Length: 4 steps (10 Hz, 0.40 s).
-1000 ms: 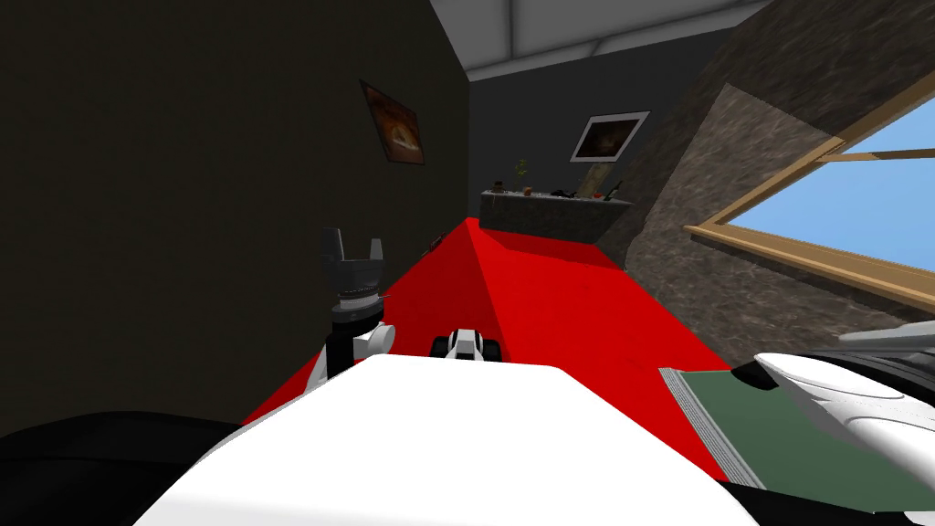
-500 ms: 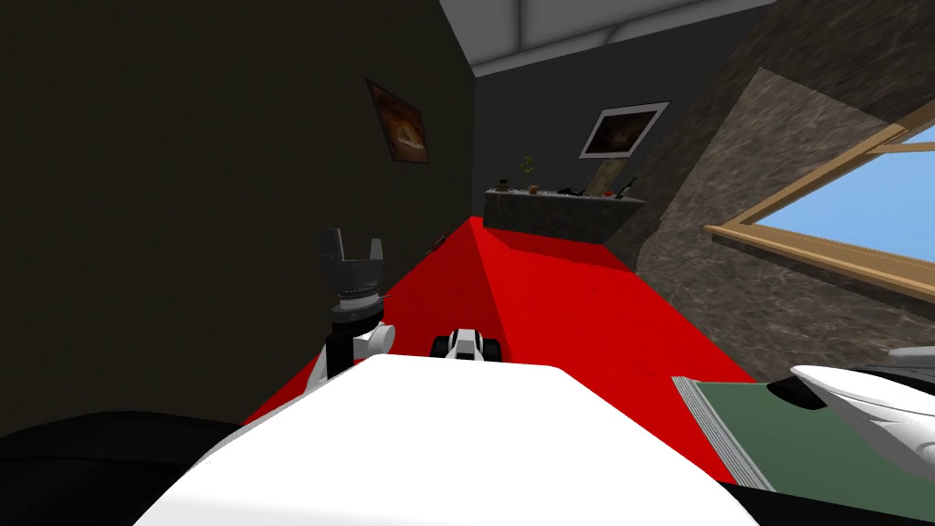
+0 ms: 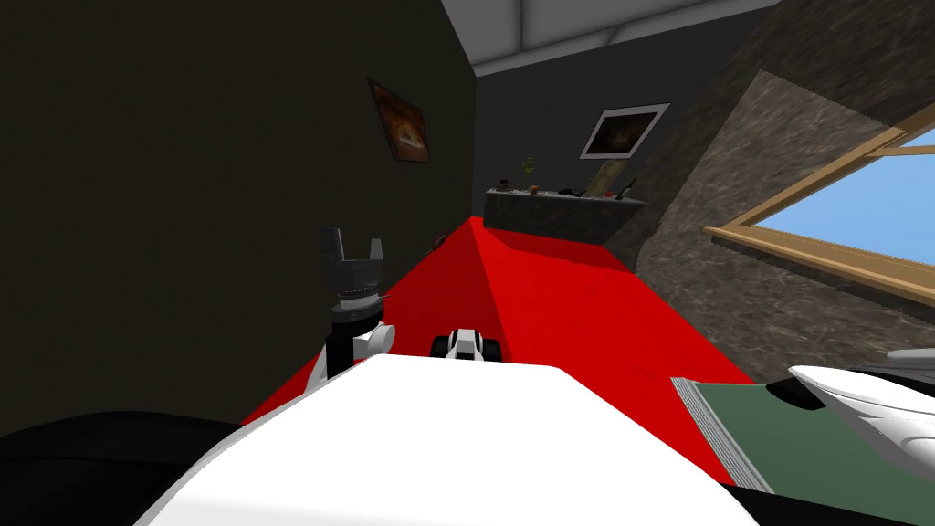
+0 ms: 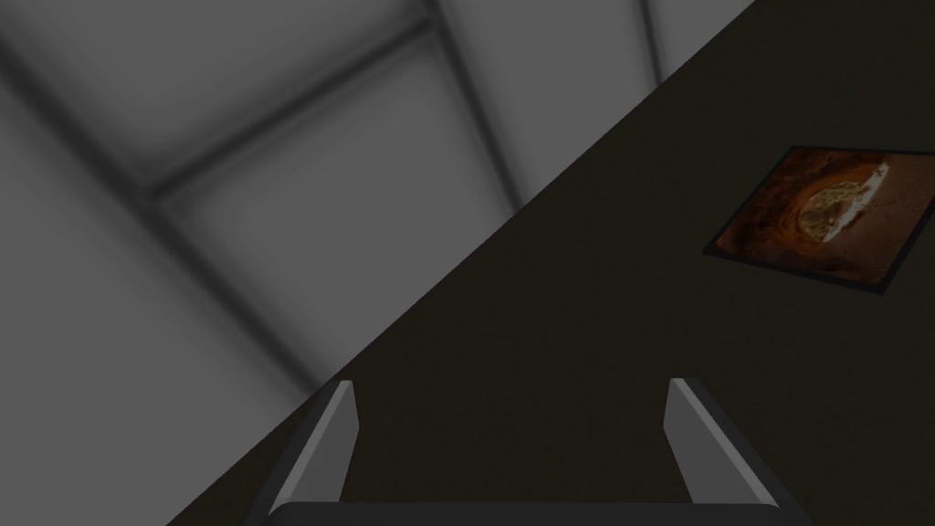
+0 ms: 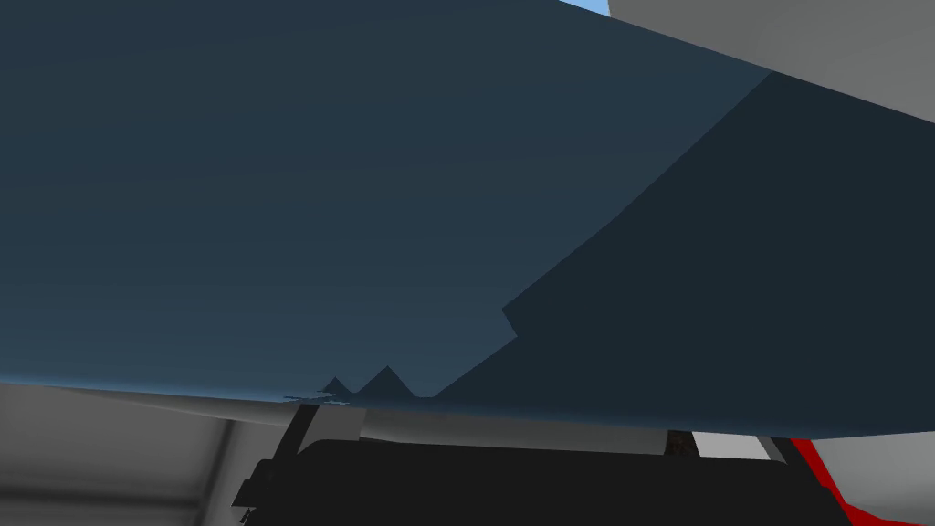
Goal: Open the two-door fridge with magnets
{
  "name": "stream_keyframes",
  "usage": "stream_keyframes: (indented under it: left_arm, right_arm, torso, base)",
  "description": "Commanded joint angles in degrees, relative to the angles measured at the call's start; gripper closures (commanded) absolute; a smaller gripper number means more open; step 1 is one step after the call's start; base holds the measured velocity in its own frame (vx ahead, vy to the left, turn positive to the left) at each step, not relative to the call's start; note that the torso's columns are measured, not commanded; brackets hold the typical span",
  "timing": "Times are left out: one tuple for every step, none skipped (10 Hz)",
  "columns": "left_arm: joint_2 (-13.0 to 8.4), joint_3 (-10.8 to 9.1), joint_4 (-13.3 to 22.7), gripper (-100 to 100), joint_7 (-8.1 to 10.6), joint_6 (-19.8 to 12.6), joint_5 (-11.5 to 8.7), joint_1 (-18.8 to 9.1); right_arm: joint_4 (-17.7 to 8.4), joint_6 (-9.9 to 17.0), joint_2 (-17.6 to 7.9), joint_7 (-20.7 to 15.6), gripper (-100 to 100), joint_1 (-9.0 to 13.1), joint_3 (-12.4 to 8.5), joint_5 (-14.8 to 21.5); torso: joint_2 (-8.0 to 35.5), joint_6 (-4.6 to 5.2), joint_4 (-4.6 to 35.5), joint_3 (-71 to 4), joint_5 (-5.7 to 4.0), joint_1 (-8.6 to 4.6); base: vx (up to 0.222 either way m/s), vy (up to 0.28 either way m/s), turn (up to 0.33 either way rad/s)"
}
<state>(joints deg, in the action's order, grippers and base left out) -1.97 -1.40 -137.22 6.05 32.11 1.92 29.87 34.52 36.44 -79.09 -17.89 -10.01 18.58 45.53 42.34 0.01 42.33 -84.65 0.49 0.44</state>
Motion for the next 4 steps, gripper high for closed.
stream_keyframes:
  left_arm:
    - [0.00, 0.00, 0.00, 0, 0.00, 0.00, 0.00, 0.00]
    - [0.00, 0.00, 0.00, 0, 0.00, 0.00, 0.00, 0.00]
    - [0.00, 0.00, 0.00, 0, 0.00, 0.00, 0.00, 0.00]
    - [0.00, 0.00, 0.00, 0, 0.00, 0.00, 0.00, 0.00]
  right_arm:
    - [0.02, -0.07, 0.12, 0.02, 0, -0.02, 0.02, -0.03]
    - [0.02, -0.12, 0.21, 0.04, 0, -0.04, 0.04, -0.05]
    - [0.02, -0.16, 0.29, 0.05, 0, -0.06, 0.06, -0.07]
    - [0.02, -0.20, 0.36, 0.06, 0, -0.07, 0.07, -0.09]
  torso:
    - [-0.03, -0.03, -0.02, 0.01, -0.10, 0.01]
    - [-0.05, -0.05, -0.03, 0.02, -0.17, -0.02]
    - [-0.05, -0.05, -0.03, 0.03, -0.21, -0.05]
    - [-0.05, -0.05, -0.03, 0.04, -0.24, -0.08]
  base:
    - [-0.001, -0.006, -0.005]
    - [-0.001, -0.006, -0.005]
    - [0.000, -0.006, -0.004]
    - [0.000, -0.006, -0.003]
